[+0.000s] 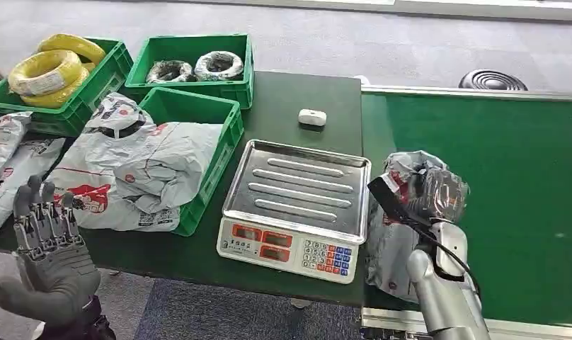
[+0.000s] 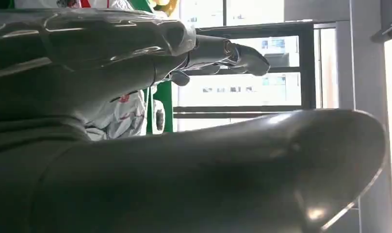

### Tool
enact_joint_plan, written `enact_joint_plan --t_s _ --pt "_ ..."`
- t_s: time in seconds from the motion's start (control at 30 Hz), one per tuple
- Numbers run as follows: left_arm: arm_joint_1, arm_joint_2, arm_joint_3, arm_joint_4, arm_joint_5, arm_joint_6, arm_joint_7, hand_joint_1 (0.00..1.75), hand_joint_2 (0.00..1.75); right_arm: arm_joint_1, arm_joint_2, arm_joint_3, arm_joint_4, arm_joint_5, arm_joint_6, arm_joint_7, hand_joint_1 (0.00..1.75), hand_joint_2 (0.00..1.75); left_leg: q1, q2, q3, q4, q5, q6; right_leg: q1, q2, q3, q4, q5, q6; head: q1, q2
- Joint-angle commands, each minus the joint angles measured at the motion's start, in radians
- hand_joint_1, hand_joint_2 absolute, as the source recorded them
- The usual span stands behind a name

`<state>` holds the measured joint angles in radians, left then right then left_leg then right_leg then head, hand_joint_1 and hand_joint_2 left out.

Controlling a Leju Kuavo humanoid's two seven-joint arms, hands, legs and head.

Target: Moved the parcel from conveyor to table for the left to box.

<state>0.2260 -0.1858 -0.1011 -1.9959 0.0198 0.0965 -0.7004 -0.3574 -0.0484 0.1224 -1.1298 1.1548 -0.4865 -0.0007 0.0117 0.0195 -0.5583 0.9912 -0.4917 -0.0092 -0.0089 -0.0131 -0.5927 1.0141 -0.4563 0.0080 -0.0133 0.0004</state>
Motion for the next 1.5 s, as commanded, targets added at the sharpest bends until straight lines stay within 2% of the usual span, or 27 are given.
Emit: enact_joint_plan --t_s 0.03,0.07,0.37,0.5,0.57,0.6,0.63,0.7,0.73,0.77,0.8,0.83,0.87,0.9,1.17,1.5 --pt "-0.053 -0.006 -0.007 0.073 0.005 -0.023 0.002 0.0 0.0 0.173 0.15 -0.094 -0.617 0.204 -0.212 -0.058 1.75 1.75 -0.001 -0.002 -0.001 0.0 0.0 0.0 -0.001 -0.001 -0.001 0.0 -0.001 0.0 0.0 0.0" --pt "-0.067 -0.008 -0.007 0.083 0.007 -0.024 0.002 0.0 0.0 0.177 0.175 -0.106 -0.659 0.228 -0.212 -0.086 1.75 1.75 -0.001 -0.003 -0.001 0.0 0.0 0.0 -0.001 -0.001 -0.001 0.001 -0.002 -0.001 0.0 0.0" --pt "-0.067 -0.008 -0.007 0.083 0.007 -0.024 0.002 0.0 0.0 0.177 0.175 -0.106 -0.659 0.228 -0.212 -0.086 1.75 1.75 -0.001 -0.001 0.0 -0.001 0.0 0.0 0.0 0.0 0.001 -0.001 -0.001 0.0 0.0 0.0" --pt "-0.097 -0.006 -0.011 0.112 0.01 -0.03 0.002 0.0 0.0 0.156 0.287 -0.186 -0.766 0.292 -0.212 -0.239 1.75 1.75 -0.001 -0.003 0.0 -0.001 0.001 0.0 -0.001 -0.001 0.0 0.0 -0.001 0.0 0.0 0.0" --pt "-0.103 -0.003 -0.014 0.129 0.01 -0.023 0.002 0.0 0.0 0.15 0.298 -0.178 -0.758 0.307 -0.212 -0.249 1.75 1.75 -0.001 -0.004 0.0 -0.001 0.001 0.0 -0.001 -0.002 0.0 0.0 -0.001 0.0 0.0 0.0" --pt "-0.107 -0.005 -0.029 0.134 -0.003 -0.01 0.002 0.0 0.0 0.162 0.295 -0.197 -0.743 0.266 -0.212 -0.291 1.75 1.75 -0.001 -0.002 0.001 -0.001 0.001 0.0 -0.001 -0.001 0.0 0.0 -0.001 0.0 0.0 0.0" --pt "-0.099 0.001 -0.014 0.136 0.013 -0.02 0.002 0.0 0.0 0.134 0.309 -0.179 -0.656 0.298 -0.212 -0.277 1.75 1.75 -0.001 -0.002 0.001 -0.002 0.0 0.0 -0.001 0.0 0.001 -0.001 -0.001 0.0 0.0 0.0" --pt "-0.096 0.008 -0.019 0.137 0.017 -0.016 0.002 0.0 0.0 0.098 0.264 -0.107 -0.475 0.26 -0.212 -0.258 1.75 1.75 0.0 -0.001 0.002 -0.002 0.001 0.0 0.0 0.001 0.002 -0.002 0.0 0.0 0.0 0.0" --pt "-0.102 0.009 -0.015 0.137 0.019 -0.028 0.002 0.0 0.0 0.055 0.22 -0.006 -0.382 0.136 -0.112 -0.283 1.75 1.75 0.0 0.002 0.005 -0.004 0.001 0.0 0.0 0.005 0.004 -0.004 0.002 0.0 0.0 0.0" --pt "-0.117 0.012 -0.011 0.148 0.027 -0.049 0.002 0.0 0.0 0.003 0.161 0.104 -0.315 0.075 -0.044 -0.281 1.75 1.75 0.0 0.002 0.003 -0.002 0.0 0.0 0.0 0.003 0.003 -0.002 0.001 0.0 0.0 0.0" --pt "-0.133 0.014 -0.009 0.16 0.03 -0.063 0.002 0.0 0.0 -0.029 0.136 0.172 -0.275 0.094 0.012 -0.295 1.75 1.75 0.0 0.008 0.005 -0.004 0.001 0.001 0.0 0.01 0.003 -0.004 0.003 0.0 0.0 0.0" --pt "-0.149 0.019 -0.012 0.171 0.035 -0.084 0.002 0.0 0.0 -0.047 0.125 0.228 -0.252 -0.008 0.119 -0.368 1.69 1.75 0.0 0.008 0.004 -0.003 0.0 0.001 0.0 0.008 0.003 -0.003 0.002 0.0 0.0 0.0" --pt "-0.174 0.015 -0.007 0.194 0.036 -0.093 0.002 0.0 0.0 -0.075 0.12 0.264 -0.226 -0.061 0.161 -0.401 1.69 1.75 0.0 0.01 0.003 -0.003 0.001 0.001 0.0 0.011 0.002 -0.003 0.004 0.0 0.001 0.0" --pt "-0.181 0.012 -0.006 0.2 0.035 -0.094 0.002 0.0 0.0 -0.087 0.121 0.286 -0.204 -0.042 0.145 -0.397 1.75 1.75 0.0 0.009 0.002 -0.003 0.001 0.001 0.0 0.009 0.002 -0.002 0.003 0.0 0.0 0.0" --pt "-0.157 0.017 -0.014 0.188 0.036 -0.08 0.002 0.0 0.0 -0.112 0.12 0.362 -0.151 -0.025 0.108 -0.376 1.75 1.75 0.0 0.002 0.004 -0.003 0.003 0.002 0.0 0.003 0.003 -0.003 0.002 0.001 0.0 0.0" --pt "-0.148 0.027 -0.014 0.212 0.04 -0.077 0.002 0.0 0.0 -0.073 0.116 0.364 -0.11 -0.041 0.083 -0.366 1.75 1.75 -0.001 0.0 0.002 -0.003 0.003 0.002 0.0 0.001 0.002 -0.003 0.002 0.001 0.0 0.0"
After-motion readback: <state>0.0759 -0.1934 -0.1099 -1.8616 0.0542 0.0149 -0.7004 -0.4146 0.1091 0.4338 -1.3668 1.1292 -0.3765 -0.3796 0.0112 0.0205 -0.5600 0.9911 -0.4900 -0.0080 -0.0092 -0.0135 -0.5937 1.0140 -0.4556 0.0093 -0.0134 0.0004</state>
